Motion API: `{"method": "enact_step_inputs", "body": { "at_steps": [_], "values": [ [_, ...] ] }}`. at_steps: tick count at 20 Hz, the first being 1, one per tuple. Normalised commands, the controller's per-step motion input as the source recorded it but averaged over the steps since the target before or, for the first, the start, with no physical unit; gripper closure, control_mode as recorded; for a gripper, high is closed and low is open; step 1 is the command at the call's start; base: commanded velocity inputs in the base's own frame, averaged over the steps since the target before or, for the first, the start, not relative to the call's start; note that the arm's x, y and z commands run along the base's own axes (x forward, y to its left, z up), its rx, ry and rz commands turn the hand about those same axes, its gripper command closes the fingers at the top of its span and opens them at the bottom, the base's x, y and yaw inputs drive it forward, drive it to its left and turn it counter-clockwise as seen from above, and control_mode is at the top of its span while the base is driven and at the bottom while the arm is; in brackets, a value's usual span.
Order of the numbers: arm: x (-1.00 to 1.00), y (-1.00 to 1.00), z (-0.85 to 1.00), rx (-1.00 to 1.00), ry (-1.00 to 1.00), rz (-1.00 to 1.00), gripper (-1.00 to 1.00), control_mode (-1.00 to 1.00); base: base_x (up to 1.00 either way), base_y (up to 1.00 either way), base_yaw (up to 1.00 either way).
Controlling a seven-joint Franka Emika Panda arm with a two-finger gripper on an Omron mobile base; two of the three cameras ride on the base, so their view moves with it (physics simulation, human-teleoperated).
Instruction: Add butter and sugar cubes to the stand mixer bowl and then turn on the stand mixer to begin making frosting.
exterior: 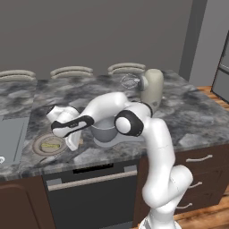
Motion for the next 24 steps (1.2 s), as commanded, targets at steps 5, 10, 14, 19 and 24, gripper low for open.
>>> {"method": "enact_step_inputs", "body": {
  "at_steps": [5,10,14,19,24],
  "values": [
    [0.17,0.01,-0.17,0.00,0.00,0.00,-1.00,-1.00,0.00,0.00,0.00],
    [0.21,0.13,-0.04,0.00,0.00,0.00,-1.00,-1.00,0.00,0.00,0.00],
    [0.21,0.14,-0.03,0.00,0.00,0.00,-1.00,-1.00,0.00,0.00,0.00],
    [0.16,0.07,-0.08,0.00,0.00,0.00,1.00,-1.00,0.00,0.00,0.00],
    [0.00,-0.13,-0.03,-0.01,0.00,-0.03,1.00,-1.00,0.00,0.00,0.00]
  ]
}}
